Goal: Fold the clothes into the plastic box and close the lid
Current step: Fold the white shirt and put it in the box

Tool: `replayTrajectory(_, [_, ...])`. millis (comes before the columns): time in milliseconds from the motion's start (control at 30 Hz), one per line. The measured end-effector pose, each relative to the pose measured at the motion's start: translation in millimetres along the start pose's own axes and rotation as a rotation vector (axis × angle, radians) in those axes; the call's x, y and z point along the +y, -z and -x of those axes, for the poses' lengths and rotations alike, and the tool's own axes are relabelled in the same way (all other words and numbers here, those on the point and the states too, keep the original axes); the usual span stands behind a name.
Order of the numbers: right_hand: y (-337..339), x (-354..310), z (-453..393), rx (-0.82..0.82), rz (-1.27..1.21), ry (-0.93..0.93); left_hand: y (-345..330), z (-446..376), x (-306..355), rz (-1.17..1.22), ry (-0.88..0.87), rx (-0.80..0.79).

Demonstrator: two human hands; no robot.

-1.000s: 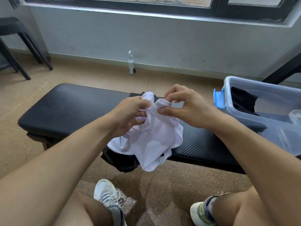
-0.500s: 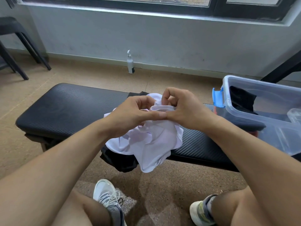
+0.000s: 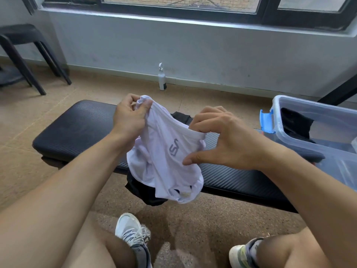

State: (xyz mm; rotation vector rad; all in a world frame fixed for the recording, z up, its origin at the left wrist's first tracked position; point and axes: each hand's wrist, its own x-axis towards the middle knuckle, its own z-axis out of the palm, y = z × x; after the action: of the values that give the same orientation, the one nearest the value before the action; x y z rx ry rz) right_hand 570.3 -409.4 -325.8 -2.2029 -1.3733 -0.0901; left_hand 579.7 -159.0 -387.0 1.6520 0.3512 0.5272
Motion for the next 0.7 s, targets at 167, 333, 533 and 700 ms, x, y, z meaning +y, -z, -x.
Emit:
replayTrajectory(167, [15, -11, 8, -0.011, -0.292, -0.036, 11, -12, -5, -0.051, -0.040, 0.157])
replayTrajectory(333, [26, -13, 18, -0.044, -0.722, -0.158, 22, -16, -4, -0.033, -0.048, 0.214])
replayTrajectory(533, [27, 9, 20, 0.066, -0.036, -0.198, 49, -12, 2, -0.121, -0.102, 0.227])
replayTrajectory(700, [36, 22, 22, 0.043, 0.008, -0.229, 86, 0, 8, -0.094, -0.102, 0.080])
